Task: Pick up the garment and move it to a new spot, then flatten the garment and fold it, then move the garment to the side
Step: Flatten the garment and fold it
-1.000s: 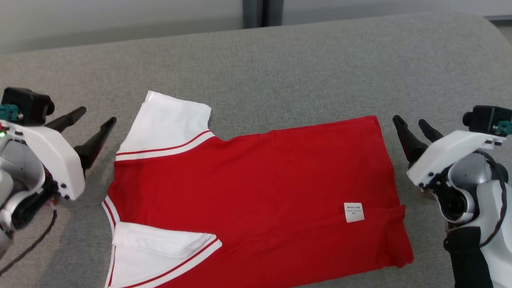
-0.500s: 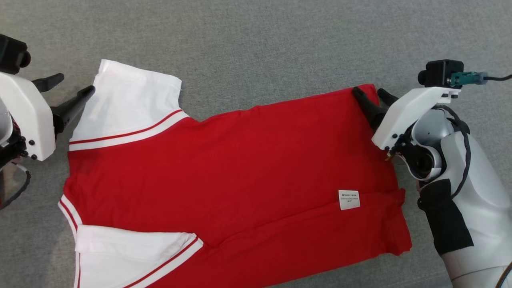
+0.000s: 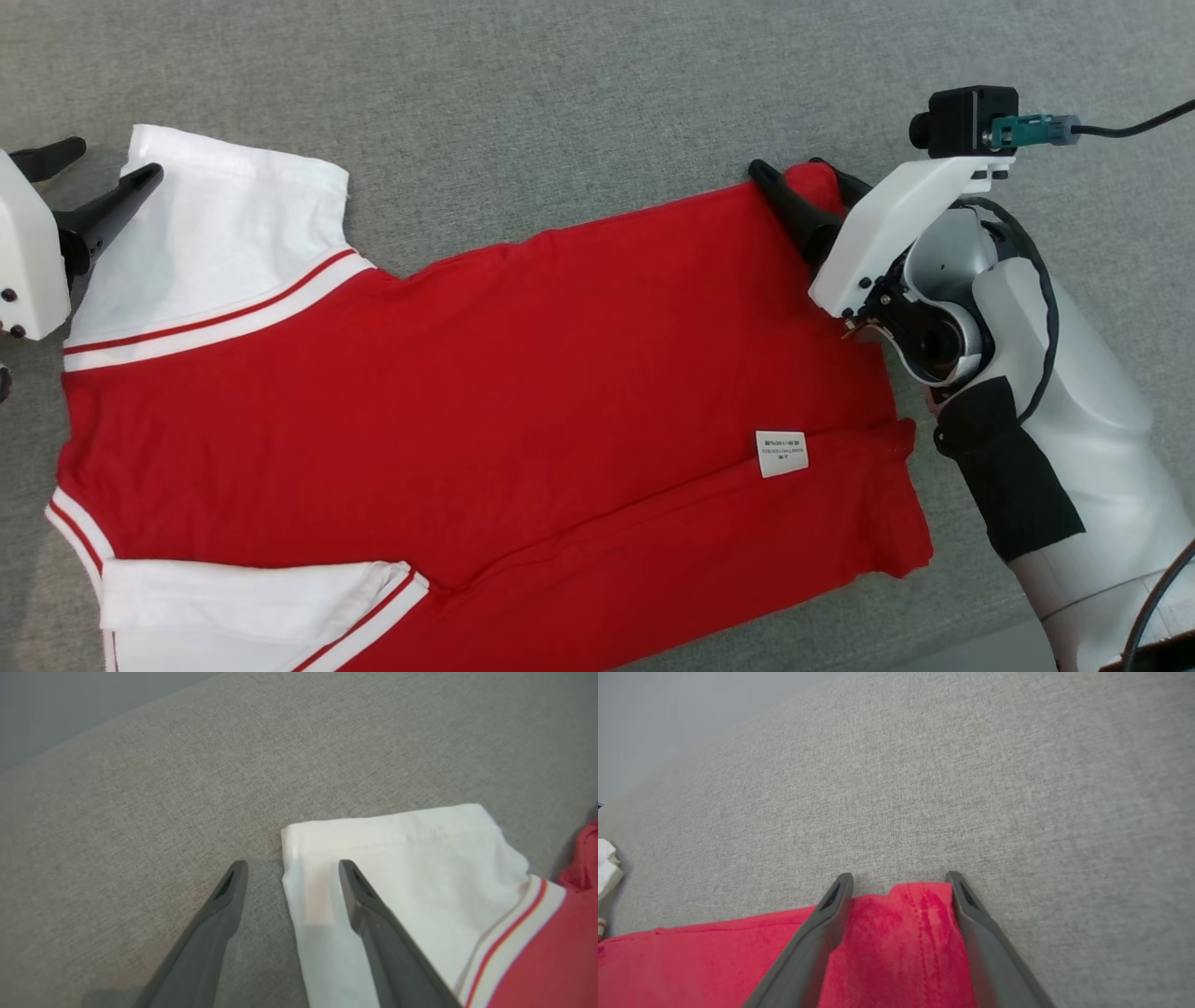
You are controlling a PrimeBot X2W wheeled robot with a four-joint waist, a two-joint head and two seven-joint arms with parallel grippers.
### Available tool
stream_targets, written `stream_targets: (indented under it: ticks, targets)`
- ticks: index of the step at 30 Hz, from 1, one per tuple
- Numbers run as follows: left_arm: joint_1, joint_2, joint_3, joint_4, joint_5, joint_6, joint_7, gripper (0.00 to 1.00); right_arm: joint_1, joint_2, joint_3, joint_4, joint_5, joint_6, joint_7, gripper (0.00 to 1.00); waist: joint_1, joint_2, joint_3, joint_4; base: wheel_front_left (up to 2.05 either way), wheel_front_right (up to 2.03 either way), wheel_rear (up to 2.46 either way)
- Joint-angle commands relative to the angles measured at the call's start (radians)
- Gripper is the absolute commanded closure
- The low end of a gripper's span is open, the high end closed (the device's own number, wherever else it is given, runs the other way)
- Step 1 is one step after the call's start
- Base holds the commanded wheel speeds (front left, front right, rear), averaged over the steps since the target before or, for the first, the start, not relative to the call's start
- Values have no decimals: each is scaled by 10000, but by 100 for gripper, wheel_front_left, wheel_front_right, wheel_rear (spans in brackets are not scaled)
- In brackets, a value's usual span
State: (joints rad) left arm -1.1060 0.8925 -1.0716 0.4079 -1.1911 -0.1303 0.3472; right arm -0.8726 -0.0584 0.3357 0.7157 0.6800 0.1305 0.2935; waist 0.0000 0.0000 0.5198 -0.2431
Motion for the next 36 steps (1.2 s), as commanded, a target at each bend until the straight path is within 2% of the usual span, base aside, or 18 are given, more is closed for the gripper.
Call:
stream_targets:
  ticks: [1,11,12,14,15,24,36]
  targets:
    - [-187,35,-85,106,-90,-5,-117,0,162,135,296,202,130,5,8,0,0,0,105,-132,0,0,0]
    - [-534,129,-932,716,-581,-5,-533,0,-9,166,1406,525,872,7,-309,0,0,0,263,-399,0,0,0]
    - [-578,111,-1012,707,-671,-5,-523,37,-13,169,1455,561,920,7,-348,33,0,0,250,-401,0,0,0]
    - [-652,94,-1199,613,-830,-7,-471,100,-57,178,1577,642,1000,14,-374,78,0,0,210,-392,0,0,0]
    - [-681,108,-1281,559,-886,-7,-460,100,-82,180,1630,691,1034,14,-403,100,0,0,185,-381,0,0,0]
    - [-945,115,-1590,502,-1145,-6,-1058,100,-255,90,1651,1007,1121,11,-1077,100,0,0,-235,-210,0,0,0]
    - [-437,-59,-1929,15,-1675,-5,-1268,100,10,-65,768,2291,636,5,-1913,100,0,0,-1771,669,0,0,0]
